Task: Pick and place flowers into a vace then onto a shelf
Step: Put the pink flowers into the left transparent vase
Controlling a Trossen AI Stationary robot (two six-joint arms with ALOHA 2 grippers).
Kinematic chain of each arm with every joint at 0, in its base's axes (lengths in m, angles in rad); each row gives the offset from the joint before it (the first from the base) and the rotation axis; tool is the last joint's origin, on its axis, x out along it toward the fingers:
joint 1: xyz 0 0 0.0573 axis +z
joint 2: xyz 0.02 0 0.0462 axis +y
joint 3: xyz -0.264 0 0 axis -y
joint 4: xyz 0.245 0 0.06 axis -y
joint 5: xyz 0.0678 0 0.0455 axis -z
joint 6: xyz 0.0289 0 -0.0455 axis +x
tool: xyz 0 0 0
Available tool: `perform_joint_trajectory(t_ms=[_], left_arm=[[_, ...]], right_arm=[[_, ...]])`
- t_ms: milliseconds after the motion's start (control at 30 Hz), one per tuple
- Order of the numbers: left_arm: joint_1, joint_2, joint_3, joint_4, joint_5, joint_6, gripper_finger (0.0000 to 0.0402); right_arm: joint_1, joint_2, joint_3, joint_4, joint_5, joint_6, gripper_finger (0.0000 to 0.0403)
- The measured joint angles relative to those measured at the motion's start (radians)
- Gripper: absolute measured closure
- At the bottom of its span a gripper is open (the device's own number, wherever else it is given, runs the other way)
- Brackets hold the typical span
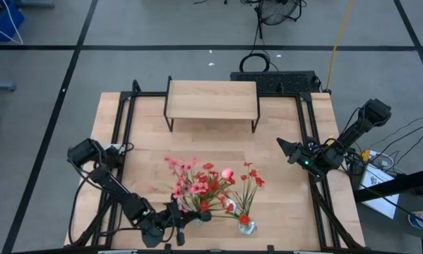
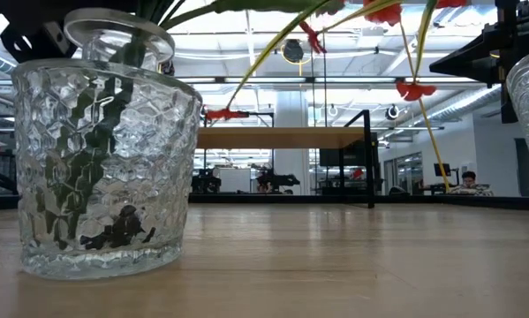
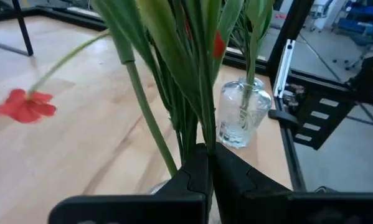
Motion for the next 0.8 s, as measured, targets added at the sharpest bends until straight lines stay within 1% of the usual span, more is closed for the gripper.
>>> perform_joint_trajectory(t_ms=[133, 300, 500, 600, 800], left_arm=[[0.002, 0.000, -0.002, 0.022, 0.002, -0.014, 0.0387], [0.007, 0.005, -0.005, 0.074, 0.054, 0.029, 0.0358], [0.011, 0.005, -0.005, 0.073, 0.053, 0.011, 0.0321], [0.011, 0.005, -0.005, 0.073, 0.052, -0.016, 0.0294], [0.004, 0.005, -0.005, 0.080, 0.048, -0.053, 0.0220]], right_arm=[[0.000, 0.000, 0.000, 0.000, 0.000, 0.000, 0.0399], [0.000, 0.000, 0.000, 0.000, 0.000, 0.000, 0.0399], [0.000, 0.000, 0.000, 0.000, 0.000, 0.000, 0.0399], [0.000, 0.000, 0.000, 0.000, 0.000, 0.000, 0.0398], [0.000, 0.000, 0.000, 0.000, 0.000, 0.000, 0.0399]])
